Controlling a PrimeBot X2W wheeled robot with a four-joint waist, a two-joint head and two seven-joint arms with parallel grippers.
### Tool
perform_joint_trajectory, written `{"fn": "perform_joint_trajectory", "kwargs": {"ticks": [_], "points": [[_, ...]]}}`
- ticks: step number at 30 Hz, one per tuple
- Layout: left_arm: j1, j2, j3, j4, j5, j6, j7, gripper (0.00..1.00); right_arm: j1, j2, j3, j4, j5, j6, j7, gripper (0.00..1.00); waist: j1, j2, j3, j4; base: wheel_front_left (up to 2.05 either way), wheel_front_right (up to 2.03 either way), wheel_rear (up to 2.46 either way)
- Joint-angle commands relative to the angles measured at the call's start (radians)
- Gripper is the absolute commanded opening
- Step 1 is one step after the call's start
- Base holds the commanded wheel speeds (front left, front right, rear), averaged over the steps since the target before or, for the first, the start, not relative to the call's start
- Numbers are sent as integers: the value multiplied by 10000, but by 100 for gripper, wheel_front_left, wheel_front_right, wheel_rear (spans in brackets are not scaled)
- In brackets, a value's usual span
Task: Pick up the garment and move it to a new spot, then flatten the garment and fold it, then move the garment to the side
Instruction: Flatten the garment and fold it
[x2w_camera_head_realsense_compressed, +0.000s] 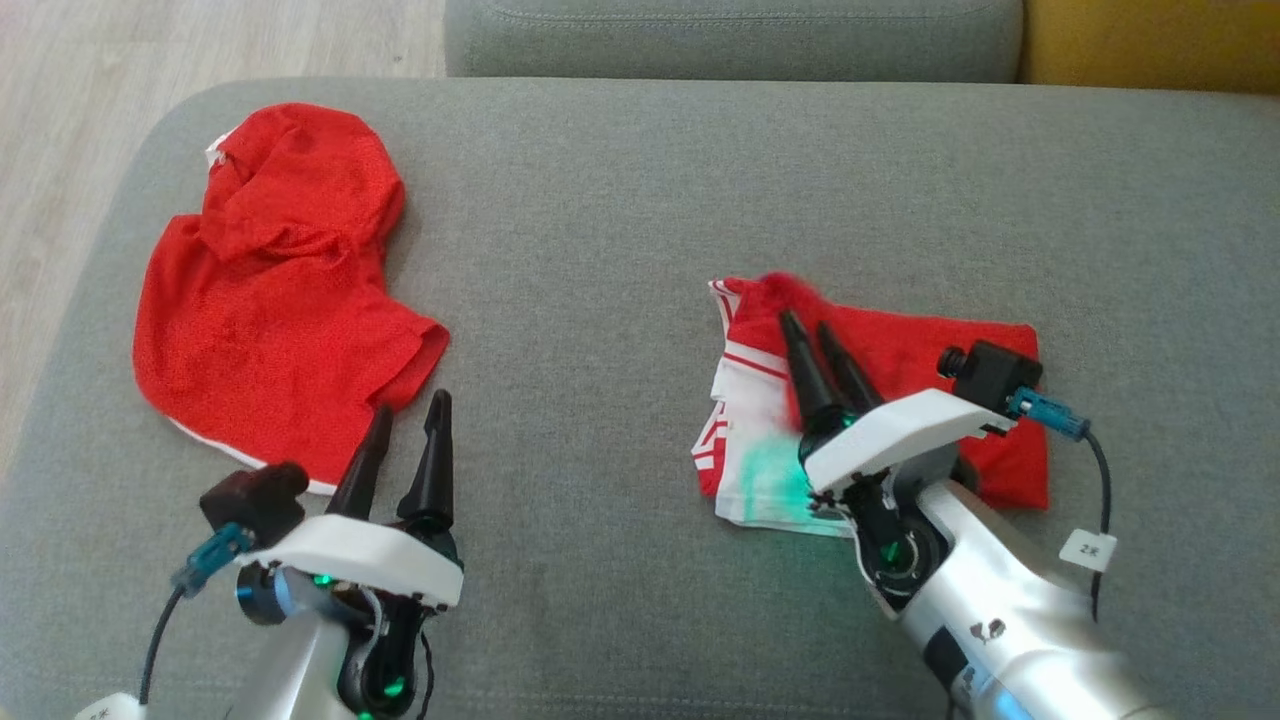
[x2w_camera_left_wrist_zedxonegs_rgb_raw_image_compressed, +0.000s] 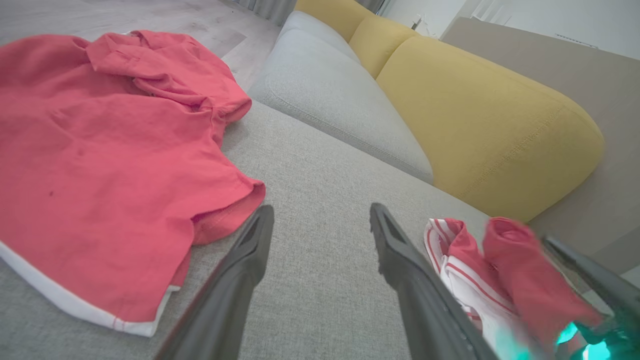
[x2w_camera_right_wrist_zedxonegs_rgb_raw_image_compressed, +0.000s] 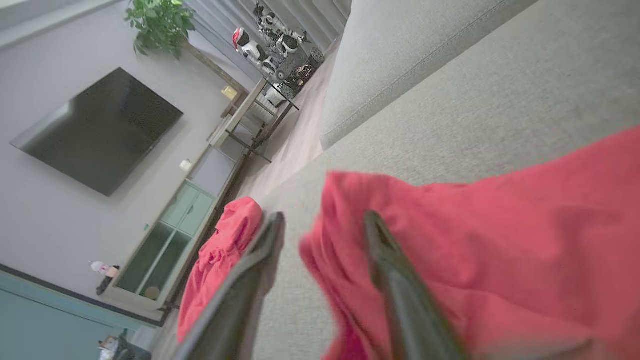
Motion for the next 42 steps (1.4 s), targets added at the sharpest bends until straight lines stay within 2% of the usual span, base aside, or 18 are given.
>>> {"fn": "perform_joint_trajectory", "kwargs": {"ticks": [1, 4, 8, 11, 14, 21, 22, 27, 32, 35, 42], "points": [[-546, 35, 288, -252, -53, -77, -116, 100, -377, 69, 310, -269, 388, -7, -189, 100, 0, 0, -11, -21, 0, 0, 0], [-509, 28, 361, -194, -49, -80, -118, 100, -647, 70, 731, -203, 1425, -7, -336, 100, 0, 0, -78, -133, 0, 0, 0], [-438, 5, 518, -226, -49, -71, -120, 100, -1311, 70, 870, 466, 1268, -7, -445, 100, 0, 0, -253, -396, 0, 0, 0], [-356, -20, 635, -315, -19, -55, -120, 100, -1961, 9, 403, 1149, 148, -7, -465, 100, 0, 0, -387, -611, 0, 0, 0], [-294, -60, 721, -449, 1, -46, -121, 100, -2304, -497, -246, 1287, -1307, -7, -469, 100, 0, 0, -477, -772, 0, 0, 0], [-189, -138, 815, -667, 73, -45, -121, 100, -1711, -1889, -1573, 556, -4092, -7, -471, 100, 0, 0, -616, -953, 0, 0, 0], [-189, -138, 815, -667, 73, -45, -121, 100, -1711, -1889, -1573, 556, -4092, -7, -471, 100, 0, 0, -616, -953, 0, 0, 0], [-43, -170, 876, -818, 180, -79, -121, 100, -447, -2384, -2716, -421, -5688, -7, -472, 100, 0, 0, -710, -1012, 0, 0, 0], [160, -191, 923, -1026, 400, -135, -121, 100, 1122, -2227, -4276, -1705, -6961, -7, -472, 100, 0, 0, -770, -1056, 0, 0, 0], [440, -222, 1038, -1234, 383, -179, -122, 100, 2439, -1652, -5472, -2806, -7662, -7, -472, 100, 0, 0, -815, -1082, 0, 0, 0], [892, -243, 1120, -1922, 632, -199, -122, 100, 3969, -909, -6269, -4367, -8910, -7, -317, 100, 0, 0, -794, -1175, 0, 0, 0]]}}
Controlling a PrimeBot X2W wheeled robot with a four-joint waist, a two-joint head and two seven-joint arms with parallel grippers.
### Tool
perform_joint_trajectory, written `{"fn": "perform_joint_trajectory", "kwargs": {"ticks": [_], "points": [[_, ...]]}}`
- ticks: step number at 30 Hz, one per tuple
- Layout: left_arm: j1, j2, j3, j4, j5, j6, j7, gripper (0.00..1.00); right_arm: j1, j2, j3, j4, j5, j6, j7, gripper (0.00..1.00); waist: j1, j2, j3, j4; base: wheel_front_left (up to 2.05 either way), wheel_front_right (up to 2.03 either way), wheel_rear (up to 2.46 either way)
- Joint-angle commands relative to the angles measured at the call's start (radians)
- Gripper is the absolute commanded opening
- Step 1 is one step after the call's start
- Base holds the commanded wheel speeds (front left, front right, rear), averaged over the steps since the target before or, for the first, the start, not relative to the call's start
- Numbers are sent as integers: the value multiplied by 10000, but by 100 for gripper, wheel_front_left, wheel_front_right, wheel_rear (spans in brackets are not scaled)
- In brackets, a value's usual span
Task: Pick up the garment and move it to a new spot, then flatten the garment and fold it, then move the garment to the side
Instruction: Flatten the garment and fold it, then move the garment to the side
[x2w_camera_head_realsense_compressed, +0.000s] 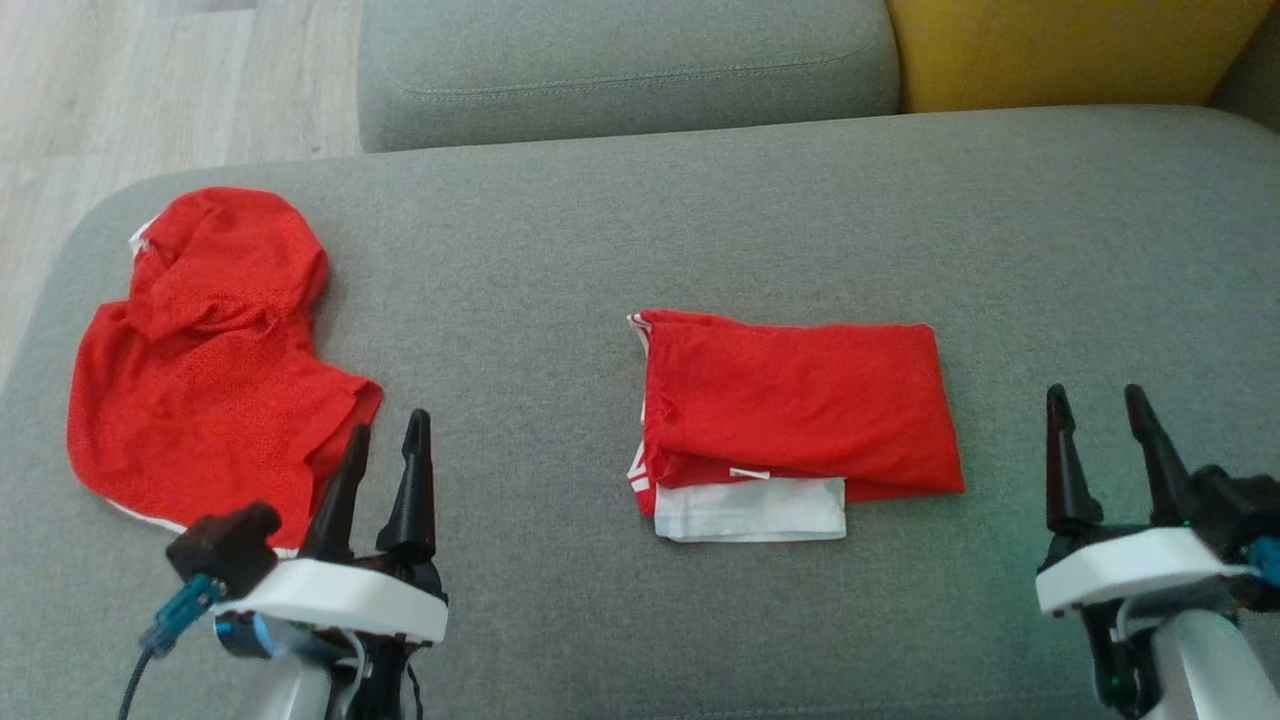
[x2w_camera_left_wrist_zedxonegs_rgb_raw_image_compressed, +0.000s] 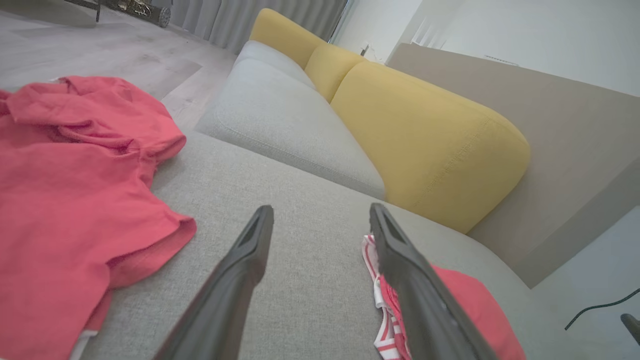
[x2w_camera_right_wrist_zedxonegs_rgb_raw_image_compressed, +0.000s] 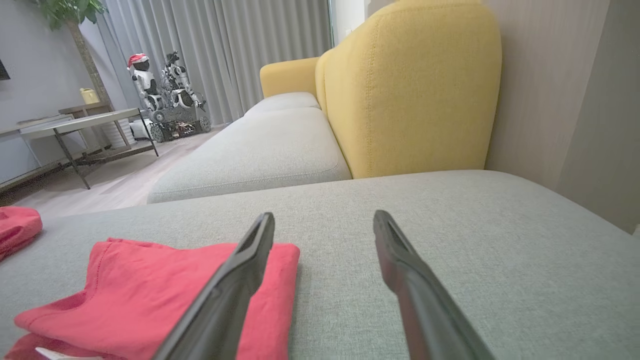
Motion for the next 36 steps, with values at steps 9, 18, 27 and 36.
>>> {"fn": "perform_joint_trajectory", "kwargs": {"ticks": [9, 18, 27, 36], "points": [[-145, -3, 317, -946, 241, 25, -122, 100, 197, 392, -101, -1389, -641, -7, 433, 100, 0, -1, 156, 70, 0, 0, 0], [-502, -4, 171, -920, 228, -1, -122, 100, -519, 736, 107, -986, -87, -7, 1293, 100, 0, -1, 782, 379, 0, 0, 0], [-792, -4, 125, -848, 207, -42, -122, 100, -1378, 864, -208, 431, 381, -7, 2197, 100, 0, -1, 1218, 735, 0, 0, 0], [-989, -4, 200, -847, 194, -90, -122, 100, -2052, 921, -430, 1921, 302, -7, 2601, 100, 0, -1, 1703, 855, 0, 0, 0]]}}
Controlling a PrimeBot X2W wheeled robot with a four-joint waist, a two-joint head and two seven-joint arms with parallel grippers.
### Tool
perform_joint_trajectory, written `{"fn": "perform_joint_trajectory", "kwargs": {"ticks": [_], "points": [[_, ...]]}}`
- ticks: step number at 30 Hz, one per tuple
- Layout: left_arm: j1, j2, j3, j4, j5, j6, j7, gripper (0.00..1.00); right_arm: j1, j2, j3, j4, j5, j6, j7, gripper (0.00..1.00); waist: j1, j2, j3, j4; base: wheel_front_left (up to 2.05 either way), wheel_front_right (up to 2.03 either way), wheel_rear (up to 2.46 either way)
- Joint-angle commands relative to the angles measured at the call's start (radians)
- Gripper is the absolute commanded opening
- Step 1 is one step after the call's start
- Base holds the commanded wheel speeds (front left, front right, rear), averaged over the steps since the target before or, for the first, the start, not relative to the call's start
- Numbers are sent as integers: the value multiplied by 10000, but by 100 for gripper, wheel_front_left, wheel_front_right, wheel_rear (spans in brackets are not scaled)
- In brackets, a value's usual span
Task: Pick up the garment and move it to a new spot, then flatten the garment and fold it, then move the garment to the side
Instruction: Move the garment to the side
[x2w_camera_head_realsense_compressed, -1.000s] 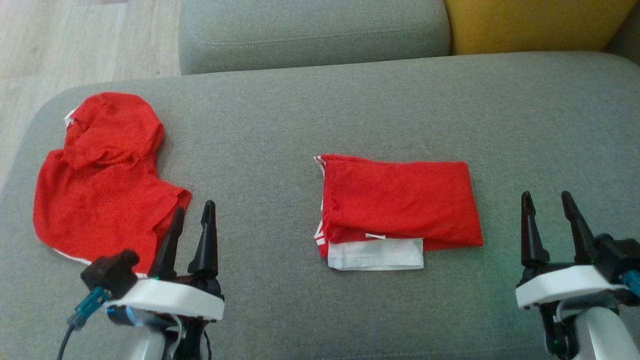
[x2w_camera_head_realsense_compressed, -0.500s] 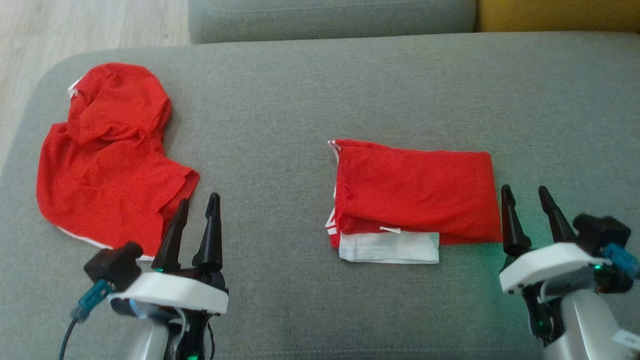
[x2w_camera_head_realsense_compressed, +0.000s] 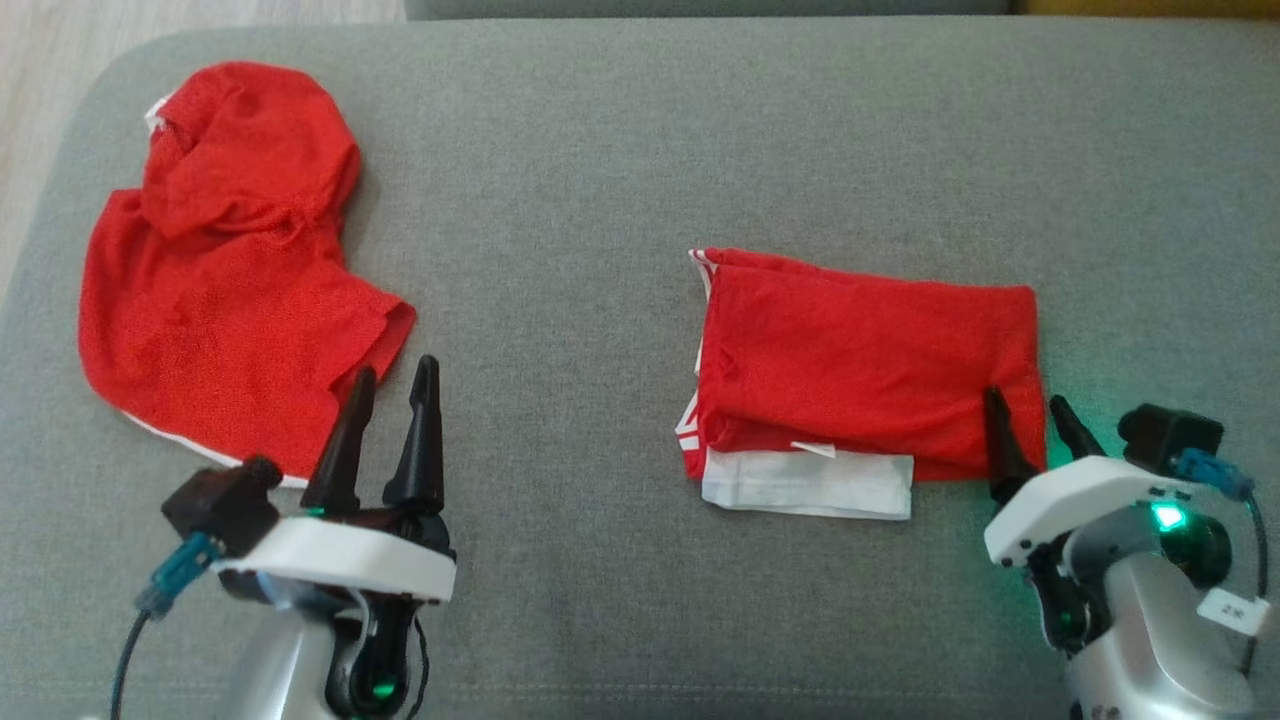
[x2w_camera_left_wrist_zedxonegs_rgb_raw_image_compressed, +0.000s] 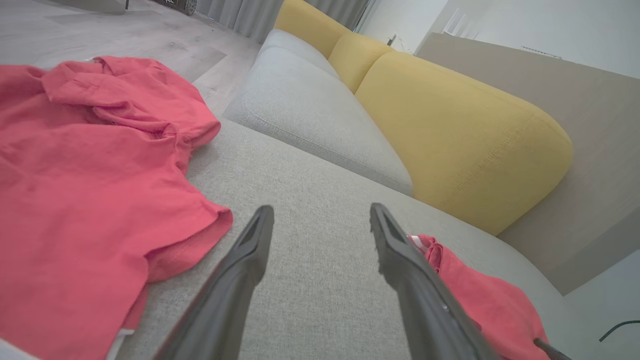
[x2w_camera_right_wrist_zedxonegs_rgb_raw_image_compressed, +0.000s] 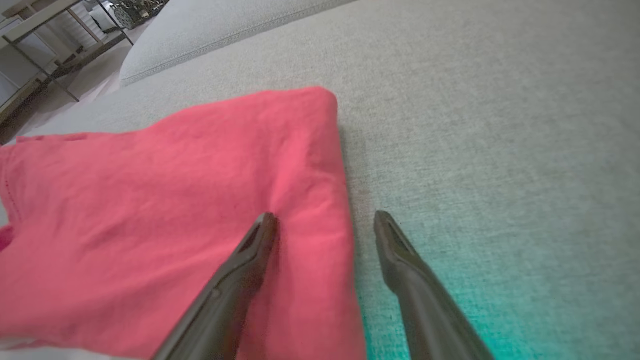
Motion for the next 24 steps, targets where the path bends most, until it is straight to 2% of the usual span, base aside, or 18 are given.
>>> {"fn": "perform_joint_trajectory", "kwargs": {"ticks": [1, 3, 4, 5, 10, 13, 17, 24], "points": [[-543, 11, 332, -274, 45, -73, -122, 100, -481, 7, 305, -92, 156, -7, -66, 100, 0, 0, 99, -6, 0, 0, 0], [-594, 11, 336, -269, 52, -84, -122, 100, -636, 9, 588, 167, 449, -7, -122, 100, 0, 0, 168, -24, 0, 0, 0], [-621, 11, 338, -265, 54, -89, -122, 100, -708, 9, 761, 256, 573, -7, -166, 24, 0, 0, 194, -38, 0, 0, 0], [-646, 11, 348, -261, 56, -92, -122, 100, -775, 10, 906, 319, 617, -7, -245, 0, 0, 0, 219, -62, 0, 0, 0], [-723, 11, 447, -253, 97, -110, -122, 100, -1139, -36, 1035, 280, -202, -7, -808, 0, 0, 0, 308, -270, 0, 0, 0], [-753, 11, 505, -273, 123, -121, -122, 100, -1376, -441, 1040, -23, -741, -7, -971, 0, 0, 0, 392, -431, 0, 0, 0], [-836, 11, 551, -304, 87, -137, -122, 100, -1699, -1425, 1048, -548, -1144, -7, -811, 0, 0, 0, 584, -637, 0, 0, 0], [-1102, 11, 616, -363, 174, -170, -122, 100, -2013, -3581, 757, -1076, -1225, -7, -26, 0, 0, 0, 1079, -903, 0, 0, 0]]}}
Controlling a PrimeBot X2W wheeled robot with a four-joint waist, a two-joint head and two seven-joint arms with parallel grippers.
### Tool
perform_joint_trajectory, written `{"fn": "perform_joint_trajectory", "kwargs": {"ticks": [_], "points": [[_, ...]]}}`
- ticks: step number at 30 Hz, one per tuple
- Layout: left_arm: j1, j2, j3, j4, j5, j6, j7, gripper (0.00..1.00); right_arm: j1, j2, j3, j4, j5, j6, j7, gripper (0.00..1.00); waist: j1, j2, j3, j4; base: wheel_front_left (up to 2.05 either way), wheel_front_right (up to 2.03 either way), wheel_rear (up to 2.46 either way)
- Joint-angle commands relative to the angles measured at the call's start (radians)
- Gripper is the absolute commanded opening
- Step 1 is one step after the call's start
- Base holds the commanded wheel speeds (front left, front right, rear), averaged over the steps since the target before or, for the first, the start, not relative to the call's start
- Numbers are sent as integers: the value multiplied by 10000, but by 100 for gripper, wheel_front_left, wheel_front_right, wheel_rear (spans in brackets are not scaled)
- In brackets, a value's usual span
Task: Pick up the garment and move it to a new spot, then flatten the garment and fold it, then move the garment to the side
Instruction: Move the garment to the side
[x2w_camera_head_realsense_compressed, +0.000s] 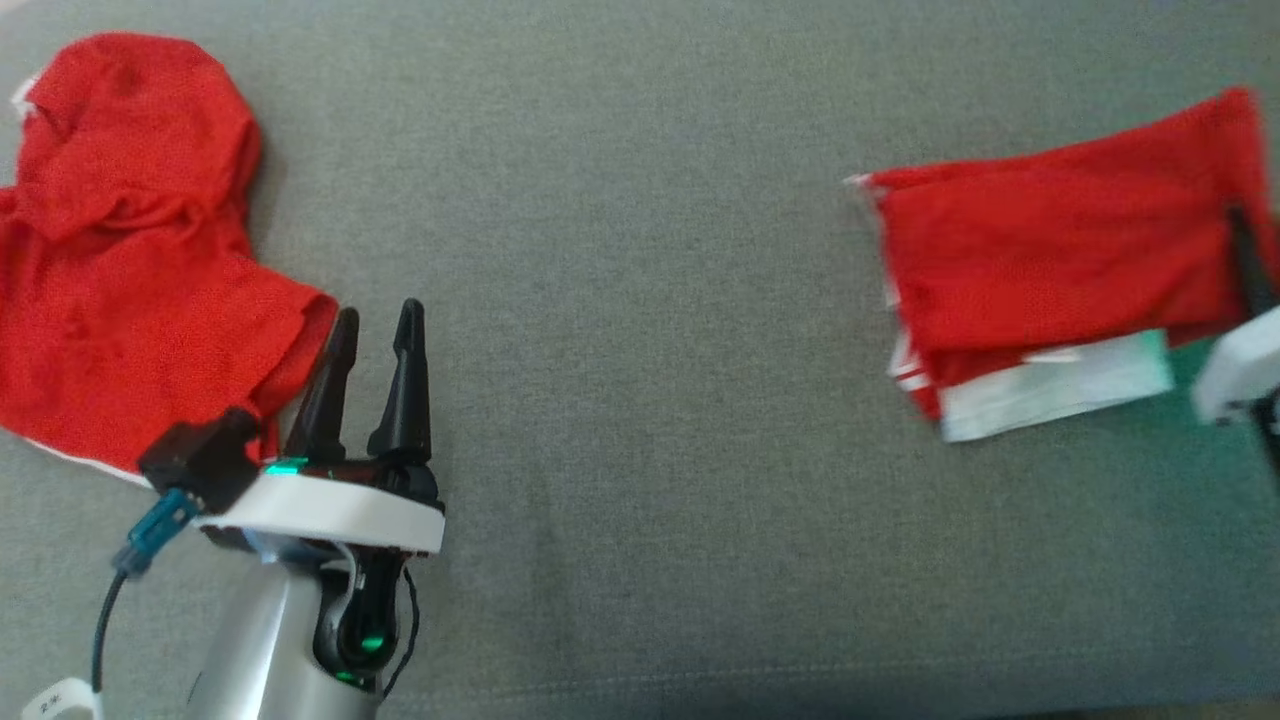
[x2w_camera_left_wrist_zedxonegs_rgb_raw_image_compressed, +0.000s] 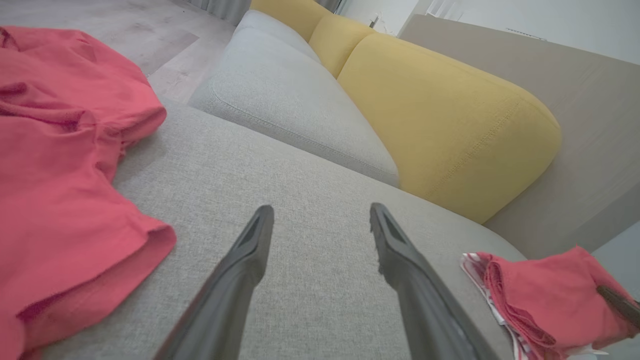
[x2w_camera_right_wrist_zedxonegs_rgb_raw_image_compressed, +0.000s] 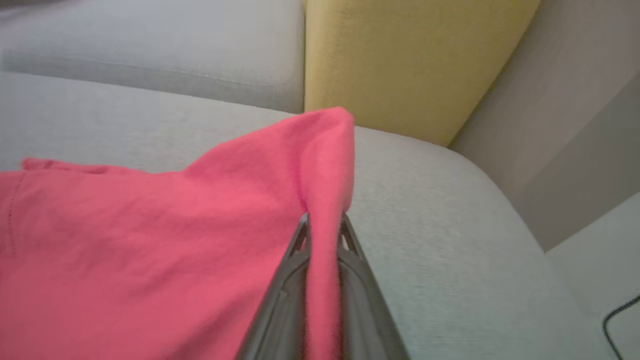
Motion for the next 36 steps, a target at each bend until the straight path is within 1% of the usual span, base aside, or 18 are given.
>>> {"fn": "perform_joint_trajectory", "kwargs": {"ticks": [1, 4, 6, 7, 8, 10, 17, 18, 19, 20, 21, 23, 26, 31, 36], "points": [[-397, 24, 418, -340, 147, -32, -120, 100, -280, -590, -87, -359, -1, -7, 127, 0, 0, 0, 205, -103, 0, 0, 0], [-515, 24, 432, -353, 163, -45, -120, 100, -467, -1135, -599, -253, 27, -7, 377, 0, 0, 0, 406, -143, 0, 0, 0], [-589, 24, 424, -354, 169, -52, -120, 100, -613, -1276, -1082, -149, -19, -7, 530, 0, 0, 0, 513, -138, 0, 0, 0], [-625, 24, 416, -354, 169, -55, -120, 100, -685, -1280, -1343, -109, -45, -7, 600, 0, 0, 0, 560, -128, 0, 0, 0], [-625, 24, 416, -354, 169, -55, -120, 100, -685, -1280, -1343, -109, -45, -7, 600, 0, 0, 0, 560, -128, 0, 0, 0], [-686, 24, 397, -340, 162, -61, -120, 100, -832, -1051, -1790, -76, 162, -7, 747, 0, 0, 0, 616, -94, 0, 0, 0], [-754, 24, 387, -274, 117, -70, -120, 100, -820, -822, -2333, -307, -188, -7, 929, 0, 0, 0, 704, 42, 0, 0, 0], [-750, 24, 395, -258, 115, -71, -120, 100, -809, -777, -2412, -331, -213, -7, 935, 1, 0, 0, 693, 54, 0, 0, 0], [-743, 24, 398, -243, 113, -71, -120, 100, -794, -727, -2449, -359, -220, -7, 951, 30, 0, 0, 677, 62, 0, 0, 0], [-733, 24, 396, -228, 111, -72, -120, 100, -771, -665, -2449, -406, -183, -7, 956, 49, 0, 0, 654, 68, 0, 0, 0], [-723, 24, 394, -214, 108, -72, -120, 100, -755, -591, -2491, -446, -108, -7, 965, 100, 0, 0, 630, 69, 0, 0, 0], [-673, 24, 392, -156, 96, -73, -120, 100, -729, -423, -2618, -585, 10, -7, 1042, 100, 0, 0, 511, 57, 0, 0, 0], [-630, 24, 361, -71, 49, -73, -120, 100, -712, -327, -2551, -826, -1, -7, 1073, 100, 0, 0, 336, 45, 0, 0, 0], [-539, 24, 292, 14, -51, -74, -120, 100, -702, -38, -2189, -1414, 58, -7, 1109, 100, 0, 0, -86, 53, 0, 0, 0], [-377, 24, 341, 40, -116, -74, -120, 100, -618, 543, -1626, -2053, 326, -7, 856, 100, 0, 0, -615, 120, 0, 0, 0]]}}
